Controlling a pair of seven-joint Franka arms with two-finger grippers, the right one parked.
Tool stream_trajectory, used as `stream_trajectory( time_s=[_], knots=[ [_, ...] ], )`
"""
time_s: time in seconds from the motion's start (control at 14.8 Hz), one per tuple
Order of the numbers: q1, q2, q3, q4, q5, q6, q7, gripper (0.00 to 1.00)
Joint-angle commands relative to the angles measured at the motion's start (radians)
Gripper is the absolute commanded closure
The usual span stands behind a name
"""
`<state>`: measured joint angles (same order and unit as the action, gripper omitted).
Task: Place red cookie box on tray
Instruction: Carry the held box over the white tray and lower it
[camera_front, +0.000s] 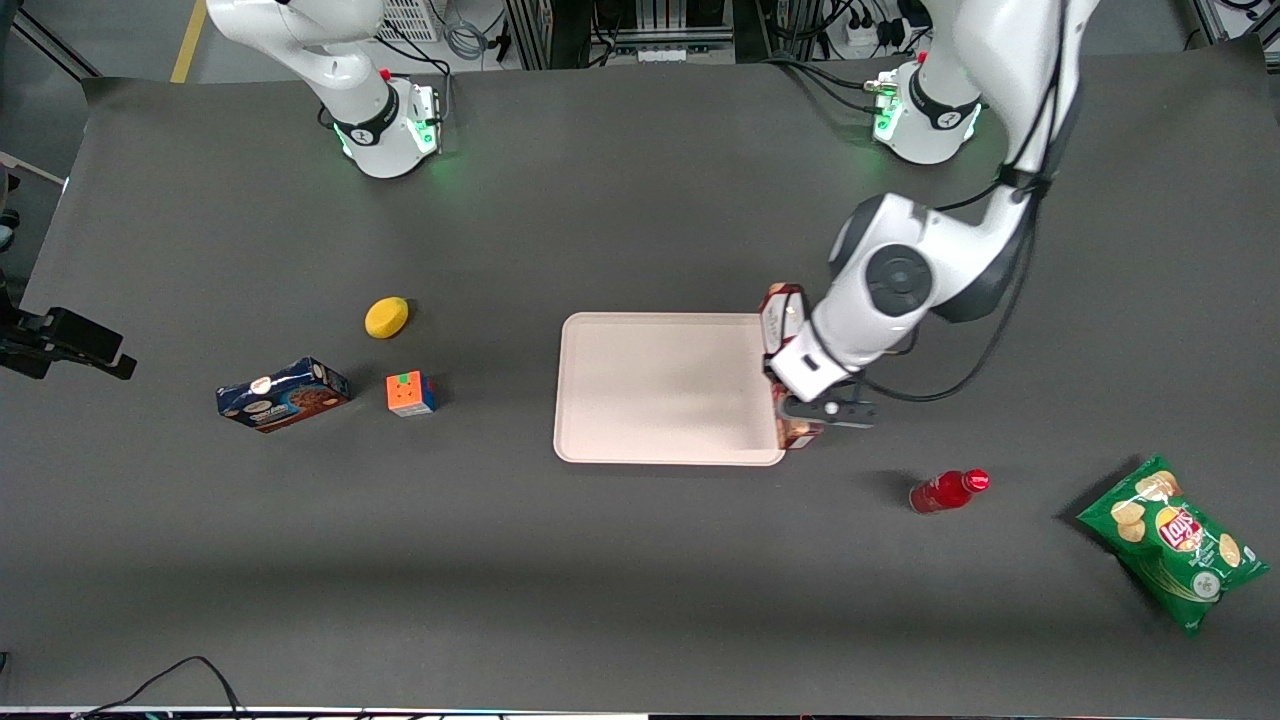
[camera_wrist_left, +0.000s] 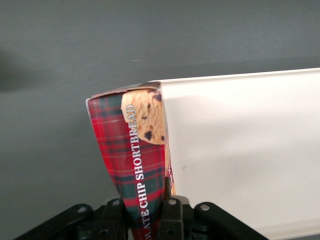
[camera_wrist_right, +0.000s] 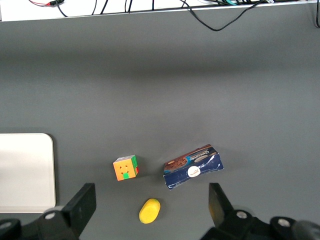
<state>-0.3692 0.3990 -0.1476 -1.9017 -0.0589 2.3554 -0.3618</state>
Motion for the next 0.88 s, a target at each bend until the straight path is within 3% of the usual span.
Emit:
stream_trajectory(
  time_s=[0.0, 0.47, 0.54, 0.61, 0.68, 0.81],
  knots=[
    [-0.043, 0.105, 0.000, 0.064, 0.048, 0.065, -0.065, 1.00],
    [-0.063, 0.142, -0.003, 0.055, 0.050, 0.071, -0.100, 1.00],
    [-0.063, 0.142, -0.003, 0.055, 0.050, 0.071, -0.100, 0.78],
    [-0.063, 0.142, -0.003, 0.053, 0.050, 0.073, -0.100, 0.14],
    [-0.062, 0.142, -0.003, 0.053, 0.050, 0.074, -0.098, 0.00],
    [-0.062, 0.139, -0.003, 0.055, 0.050, 0.082, -0.097, 0.00]
  ],
)
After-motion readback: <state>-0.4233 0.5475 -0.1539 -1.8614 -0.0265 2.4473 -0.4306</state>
